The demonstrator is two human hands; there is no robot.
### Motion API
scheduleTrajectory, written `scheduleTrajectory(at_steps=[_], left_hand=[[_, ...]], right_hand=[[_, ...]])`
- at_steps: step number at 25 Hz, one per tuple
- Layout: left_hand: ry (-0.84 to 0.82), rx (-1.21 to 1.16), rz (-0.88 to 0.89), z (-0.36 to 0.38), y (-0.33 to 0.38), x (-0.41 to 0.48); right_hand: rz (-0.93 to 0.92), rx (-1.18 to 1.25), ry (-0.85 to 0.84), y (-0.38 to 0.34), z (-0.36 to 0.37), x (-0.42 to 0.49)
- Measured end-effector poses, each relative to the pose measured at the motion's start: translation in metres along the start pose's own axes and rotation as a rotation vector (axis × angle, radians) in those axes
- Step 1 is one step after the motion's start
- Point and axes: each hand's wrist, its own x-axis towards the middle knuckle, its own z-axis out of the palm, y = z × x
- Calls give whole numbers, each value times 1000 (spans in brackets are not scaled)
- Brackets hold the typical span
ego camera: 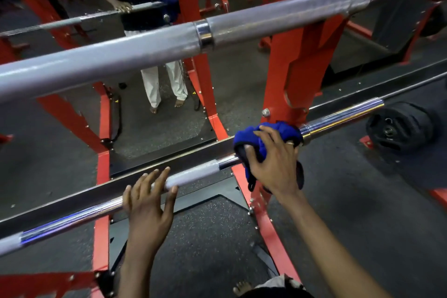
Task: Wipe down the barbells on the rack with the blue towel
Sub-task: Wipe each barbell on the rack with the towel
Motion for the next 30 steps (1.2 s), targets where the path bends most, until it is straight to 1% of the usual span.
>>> scheduleTrajectory(at_steps=[2,3,6,8,9,10,12,13,14,15,16,17,18,19,20,21,22,23,24,25,26,27,29,30], left_hand=[[-31,41,10,-10,-11,-2],[-21,83,0,-14,-19,-2],[0,174,34,-16,-39,2],[17,186,68,-13,-45,7],[28,196,83,-15,-43,4],[55,205,96,-16,-41,1],[79,257,138,-23,-37,3],[19,300,164,-30,-36,10],[-119,314,179,-37,-36,21],[-314,257,148,-43,-38,36],[-578,117,88,-52,-44,53],[-812,-90,20,-63,-49,69],[-878,-263,-17,-66,-56,81],[-906,-358,-38,-71,-58,85],[-900,-380,-38,-70,-58,84],[-808,-267,-14,-68,-56,77],[-613,-118,33,-59,-56,63],[-351,13,99,-48,-58,42],[-143,64,166,-41,-55,21],[-25,65,212,-37,-53,2],[26,51,226,-31,-56,-12],[39,58,220,-25,-62,-19],[62,104,192,-17,-69,-23],[68,130,174,-14,-68,-20]], right_hand=[[-30,-20,16,-23,14,-25],[-34,-15,24,-36,25,-36],[-66,89,31,-68,51,-59],[-154,93,45,-65,56,-56],[-159,78,53,-55,52,-52],[-105,65,81,-42,46,-45],[68,61,170,-17,33,-30],[123,64,190,-11,30,-24],[153,73,198,-9,30,-22],[165,81,206,-11,31,-21],[174,80,212,-17,32,-22],[184,79,218,-26,36,-24],[185,91,223,-34,39,-27],[177,110,224,-42,42,-32],[154,129,215,-50,46,-39],[112,149,186,-61,50,-47],[55,157,140,-71,53,-58],[-8,136,104,-79,56,-69],[-56,79,98,-82,56,-73],[-70,5,119,-78,52,-69],[-35,-73,159,-70,48,-59],[44,-127,185,-60,43,-47],[229,-133,166,-45,33,-22],[291,-110,161,-41,31,-14]])
